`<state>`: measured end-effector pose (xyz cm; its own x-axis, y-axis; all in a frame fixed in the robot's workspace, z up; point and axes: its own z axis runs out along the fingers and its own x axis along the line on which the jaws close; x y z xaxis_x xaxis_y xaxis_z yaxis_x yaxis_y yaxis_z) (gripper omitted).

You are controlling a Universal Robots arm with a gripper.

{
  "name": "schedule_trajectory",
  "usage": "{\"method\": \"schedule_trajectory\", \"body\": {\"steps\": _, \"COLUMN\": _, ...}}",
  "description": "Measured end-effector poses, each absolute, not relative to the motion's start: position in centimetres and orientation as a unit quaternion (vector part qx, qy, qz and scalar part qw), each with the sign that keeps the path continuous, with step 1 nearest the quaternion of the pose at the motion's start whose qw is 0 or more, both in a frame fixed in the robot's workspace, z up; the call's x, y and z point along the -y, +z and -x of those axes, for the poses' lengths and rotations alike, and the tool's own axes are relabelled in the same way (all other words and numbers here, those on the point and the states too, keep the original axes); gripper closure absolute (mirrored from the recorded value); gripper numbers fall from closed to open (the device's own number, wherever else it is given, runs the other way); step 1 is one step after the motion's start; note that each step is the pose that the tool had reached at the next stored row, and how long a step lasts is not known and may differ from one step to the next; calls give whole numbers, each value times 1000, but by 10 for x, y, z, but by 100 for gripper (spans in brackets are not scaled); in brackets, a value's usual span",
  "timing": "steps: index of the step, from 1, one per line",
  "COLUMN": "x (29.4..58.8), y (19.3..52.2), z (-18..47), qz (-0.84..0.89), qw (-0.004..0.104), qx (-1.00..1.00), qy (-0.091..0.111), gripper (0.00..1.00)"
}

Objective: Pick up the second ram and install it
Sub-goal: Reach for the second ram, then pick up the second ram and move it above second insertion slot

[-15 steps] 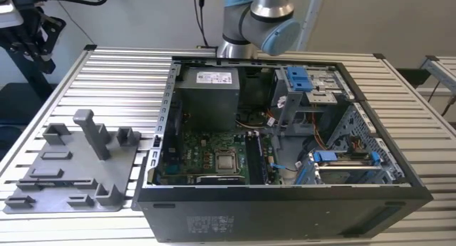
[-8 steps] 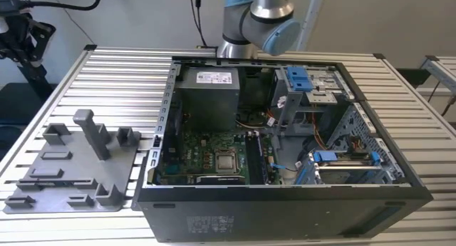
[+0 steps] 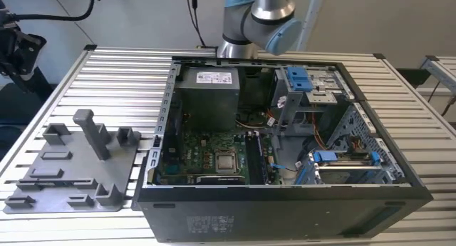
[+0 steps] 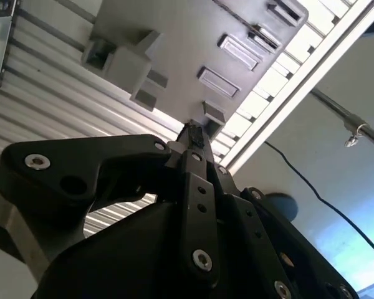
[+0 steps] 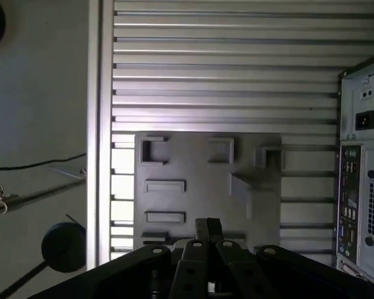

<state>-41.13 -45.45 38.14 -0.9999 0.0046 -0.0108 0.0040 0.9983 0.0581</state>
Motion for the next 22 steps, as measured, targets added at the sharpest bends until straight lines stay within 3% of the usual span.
{"method": "schedule_trajectory", "body": {"steps": 13, "x": 508, "y": 377, "z": 411, "qz": -2, "qw": 5, "qx": -1000, "qy": 31, "gripper": 89}}
{"method": "schedule_trajectory", "body": {"steps": 22, "x": 511, "y": 376, "z": 412, "qz": -2, "qw": 5, "qx": -1000, "qy": 31, "gripper": 89}}
